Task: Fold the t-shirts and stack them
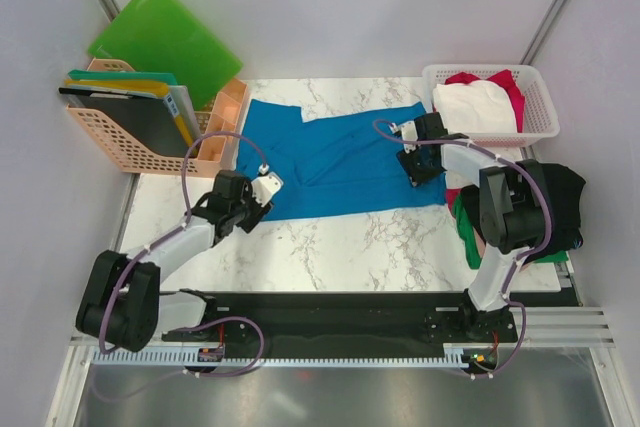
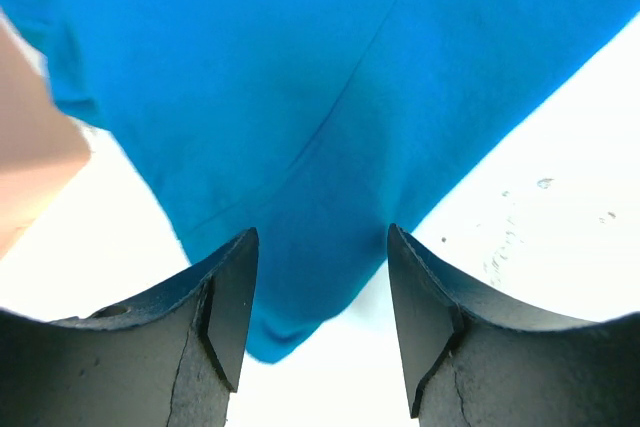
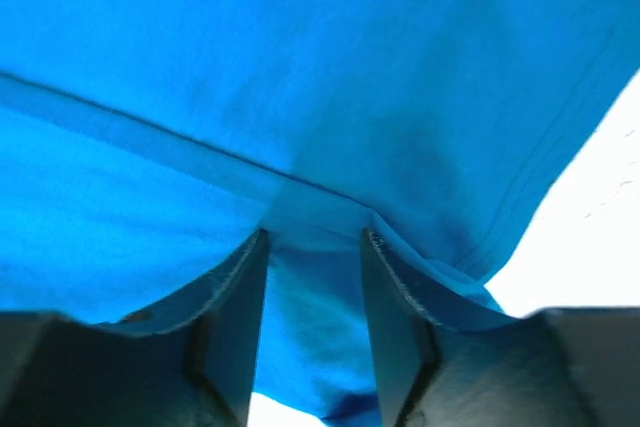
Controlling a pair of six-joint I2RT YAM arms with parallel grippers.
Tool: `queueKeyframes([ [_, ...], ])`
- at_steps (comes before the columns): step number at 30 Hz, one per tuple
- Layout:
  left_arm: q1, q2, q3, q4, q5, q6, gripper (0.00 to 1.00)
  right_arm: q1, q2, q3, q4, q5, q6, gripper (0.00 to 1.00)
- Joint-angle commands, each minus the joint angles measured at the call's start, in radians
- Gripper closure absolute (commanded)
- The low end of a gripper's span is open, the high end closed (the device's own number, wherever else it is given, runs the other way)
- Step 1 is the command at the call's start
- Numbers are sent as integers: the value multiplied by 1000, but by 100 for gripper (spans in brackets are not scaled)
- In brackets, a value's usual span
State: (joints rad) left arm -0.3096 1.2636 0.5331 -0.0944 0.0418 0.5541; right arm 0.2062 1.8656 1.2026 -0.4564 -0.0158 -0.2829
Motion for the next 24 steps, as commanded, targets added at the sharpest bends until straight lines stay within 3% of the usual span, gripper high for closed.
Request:
queueKeyframes([
  [1, 1, -127, 7, -40, 65, 20, 38, -2, -28, -31, -80, -98, -13, 48],
  [4, 1, -249, 5, -74, 101, 24, 37, 7, -111, -26, -120, -113, -10, 45],
  [10, 0, -407, 4, -146, 15, 55, 36, 9, -291, -6, -253, -163, -24, 43],
  [14, 1, -495, 14, -156, 6, -2, 35, 9, -445, -47, -297, -190, -52, 40],
  [16, 1, -481, 40, -174, 36, -55, 33, 10, -486, -107, -280, -199, -45, 32],
  [17, 0, -428, 76, -188, 77, -65, 26, 13, -512, -127, -272, -226, -41, 26],
  [18, 0, -396, 96, -224, 96, -71, 10, 18, -520, -146, -266, -236, -39, 15],
  [19, -3, -321, 116, -237, 116, -63, 2, 28, -519, -167, -252, -230, -30, 2],
  [24, -22, -159, 235, -246, 127, -34, 0, 44, -442, -131, -209, -119, -13, 2],
])
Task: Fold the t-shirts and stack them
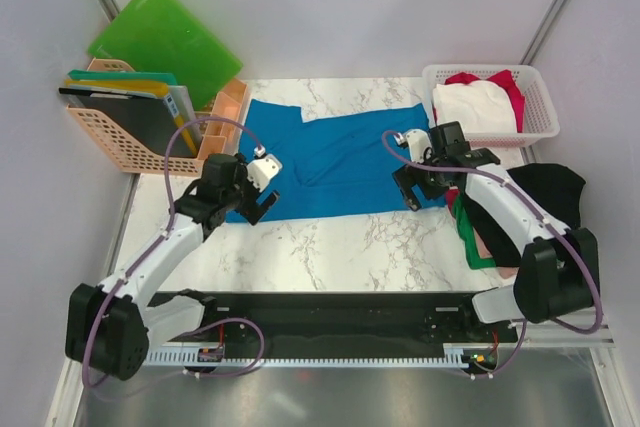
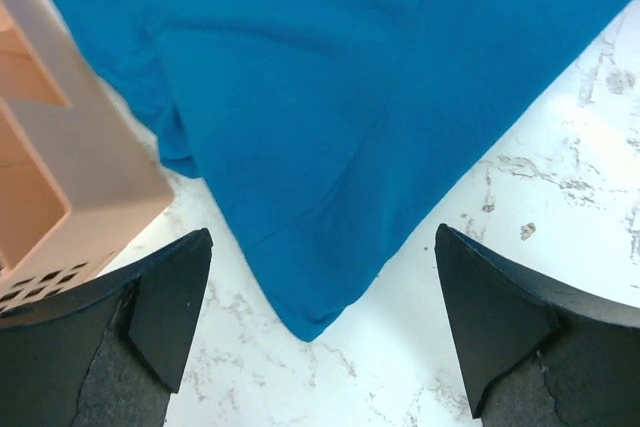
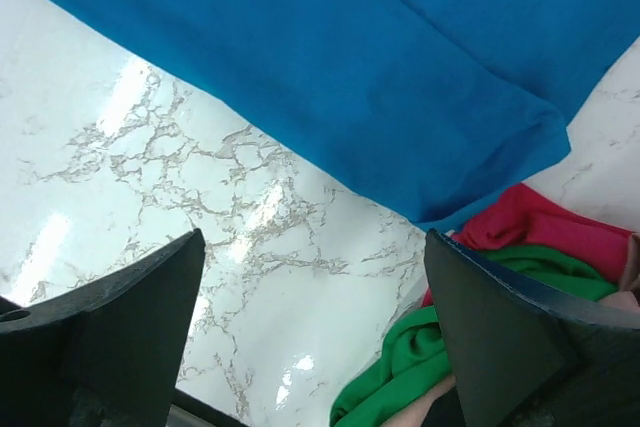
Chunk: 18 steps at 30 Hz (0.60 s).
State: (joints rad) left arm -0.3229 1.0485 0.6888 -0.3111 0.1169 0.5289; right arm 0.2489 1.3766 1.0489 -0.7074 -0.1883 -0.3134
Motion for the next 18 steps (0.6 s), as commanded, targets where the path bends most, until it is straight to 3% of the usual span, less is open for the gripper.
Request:
queueKeyframes([
  [1, -10, 79, 103, -32, 70, -16, 0, 3, 93, 39, 46, 61, 19, 2],
  [11, -19, 382, 310, -39, 150, -60, 0, 15, 419, 321, 120, 142, 89, 2],
  [18, -18, 556, 367, -10, 112, -23, 0, 30, 547, 385, 163, 170, 132, 2],
])
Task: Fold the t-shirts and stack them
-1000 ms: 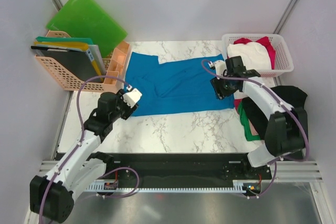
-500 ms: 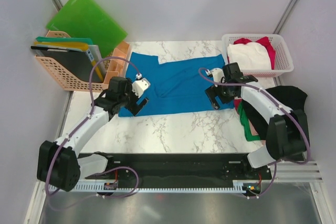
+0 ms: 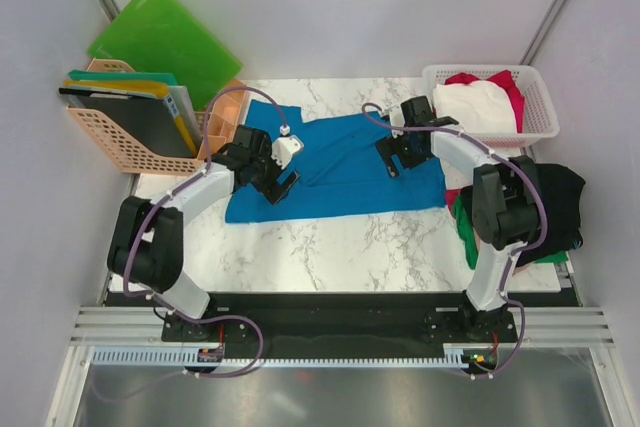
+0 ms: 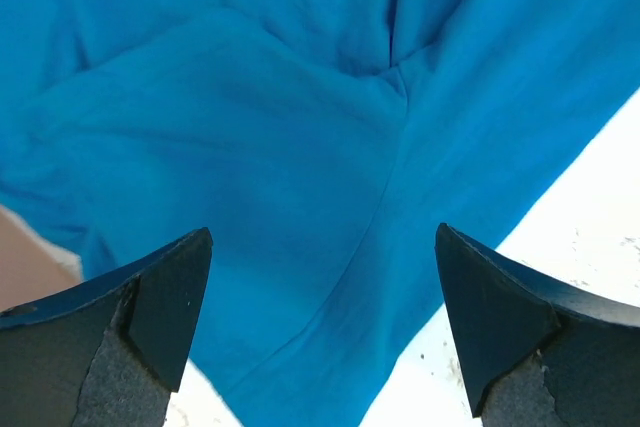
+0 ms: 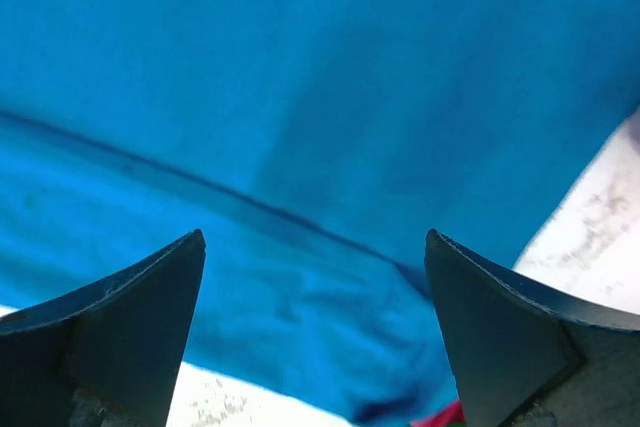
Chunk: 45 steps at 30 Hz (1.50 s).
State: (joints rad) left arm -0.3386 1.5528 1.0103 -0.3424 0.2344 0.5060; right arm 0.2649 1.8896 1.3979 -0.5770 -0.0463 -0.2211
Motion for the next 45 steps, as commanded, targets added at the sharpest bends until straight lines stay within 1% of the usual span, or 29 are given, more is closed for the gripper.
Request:
queueKeyframes([
  [1, -4, 68, 56, 28, -23, 6, 0, 20, 55, 38, 35, 39, 45, 2],
  [5, 0, 150, 73, 59, -50, 12, 0, 22, 95, 33, 55, 78, 42, 2],
  [8, 1, 197, 83, 59, -72, 17, 0, 22, 112, 23, 55, 80, 35, 2],
  [11, 6, 204, 60, 74, -75, 25, 0, 22, 108, 1, 54, 71, 31, 2],
  [16, 18, 127, -62, 112, -76, 69, 0, 22, 48, -106, 46, 49, 3, 2],
  [18, 19, 93, -104, 128, -72, 83, 0, 22, 31, -151, 20, 4, -17, 2],
  [19, 21, 54, -142, 132, -69, 85, 0, 22, 25, -167, 16, -9, -24, 2],
  [23, 21, -42, -217, 141, -61, 85, 0, 28, -12, -262, 17, -46, -47, 2],
  [25, 23, -78, -254, 135, -53, 77, 0, 31, -46, -289, 14, -62, -53, 2],
  [32, 19, -319, -322, 54, -1, 52, 0, 45, -179, -434, 9, -122, -54, 2],
  [35, 19, -359, -332, 26, -4, 51, 0, 65, -210, -451, 12, -92, -58, 2],
  [38, 20, -382, -334, -12, 9, 48, 0, 71, -210, -427, -15, -98, -61, 2],
  [42, 19, -419, -349, -4, 3, 42, 0, 71, -224, -404, -7, -93, -55, 2],
  [45, 21, -433, -352, 2, 0, 51, 0, 74, -248, -379, -20, -119, -49, 2],
])
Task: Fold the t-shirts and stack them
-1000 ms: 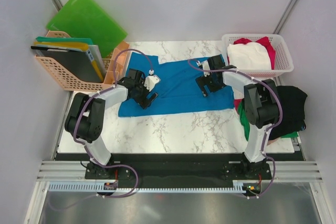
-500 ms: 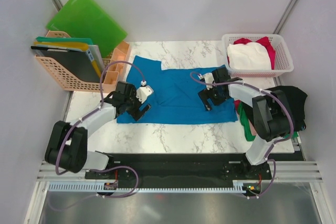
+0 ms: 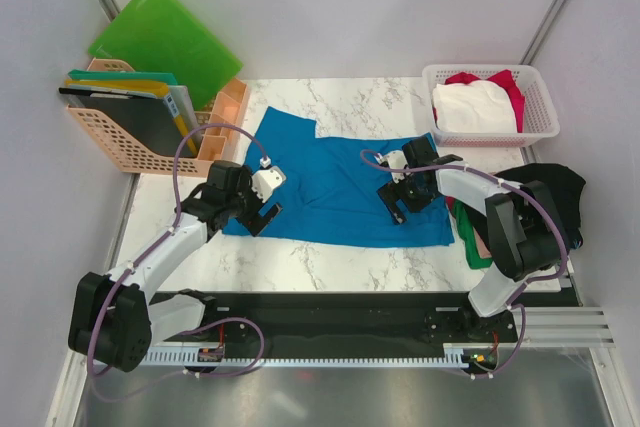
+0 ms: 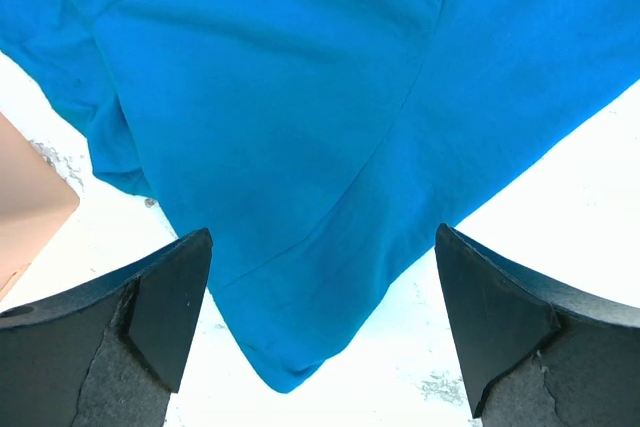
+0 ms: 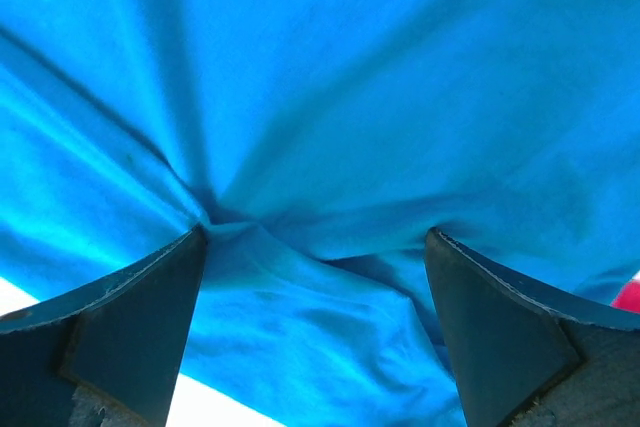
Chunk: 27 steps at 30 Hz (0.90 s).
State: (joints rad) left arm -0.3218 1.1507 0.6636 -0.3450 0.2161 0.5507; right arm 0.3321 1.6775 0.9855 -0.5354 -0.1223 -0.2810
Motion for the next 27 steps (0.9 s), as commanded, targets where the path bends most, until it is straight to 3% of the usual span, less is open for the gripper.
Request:
queueKeyframes([
  [1, 4, -32, -7, 5, 14, 9, 0, 8, -39, 42, -69, -53, 11, 2],
  [10, -13, -37, 21, 38, 19, 15, 0, 8, -72, 194, -161, -56, -23, 2],
  [19, -46, 250, 145, 99, -76, 6, 0, 5, -64, 350, -160, 116, -24, 2],
  [27, -45, 500, 278, 136, -165, -38, 0, -2, -88, 355, -158, 170, -32, 2],
])
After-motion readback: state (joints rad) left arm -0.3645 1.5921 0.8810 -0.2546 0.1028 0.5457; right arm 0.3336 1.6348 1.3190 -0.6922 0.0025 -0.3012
